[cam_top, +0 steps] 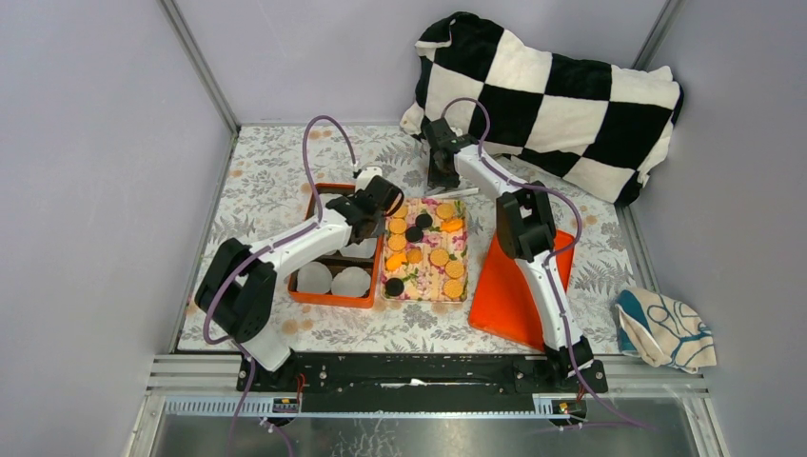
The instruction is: Pack the cookies
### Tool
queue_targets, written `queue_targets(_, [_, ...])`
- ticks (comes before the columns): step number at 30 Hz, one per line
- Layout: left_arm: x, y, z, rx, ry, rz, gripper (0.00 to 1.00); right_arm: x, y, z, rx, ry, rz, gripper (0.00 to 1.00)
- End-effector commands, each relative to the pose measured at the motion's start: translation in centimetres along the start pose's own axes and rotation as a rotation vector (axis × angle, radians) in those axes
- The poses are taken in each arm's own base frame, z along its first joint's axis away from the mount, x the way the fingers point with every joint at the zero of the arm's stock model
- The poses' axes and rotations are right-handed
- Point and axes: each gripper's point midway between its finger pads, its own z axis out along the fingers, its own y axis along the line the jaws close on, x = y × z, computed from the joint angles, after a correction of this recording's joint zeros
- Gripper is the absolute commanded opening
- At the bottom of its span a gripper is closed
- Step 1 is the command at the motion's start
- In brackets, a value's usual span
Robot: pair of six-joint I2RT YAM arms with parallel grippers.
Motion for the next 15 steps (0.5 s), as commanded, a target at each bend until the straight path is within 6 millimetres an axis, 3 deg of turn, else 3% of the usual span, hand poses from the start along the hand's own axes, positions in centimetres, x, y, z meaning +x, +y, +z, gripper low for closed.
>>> queue_targets(1, [-1.6, 0.2, -0.5, 0.007, -0.048, -0.011, 0.0, -0.6, 2.2, -3.7, -0.124, 0.003, -0.039, 0.0])
queue_targets(6, [-1.9, 0.8, -1.0, 0.006, -0.055, -0.024, 0.0, -1.1, 2.5, -6.3, -0.164, -0.01, -0.045, 0.0])
queue_targets(15, [-2.0, 0.5, -1.7, 0.038, -0.055, -0.046, 0.0, 0.2, 1.1, -10.3, -0.197, -0.032, -0.052, 0.0])
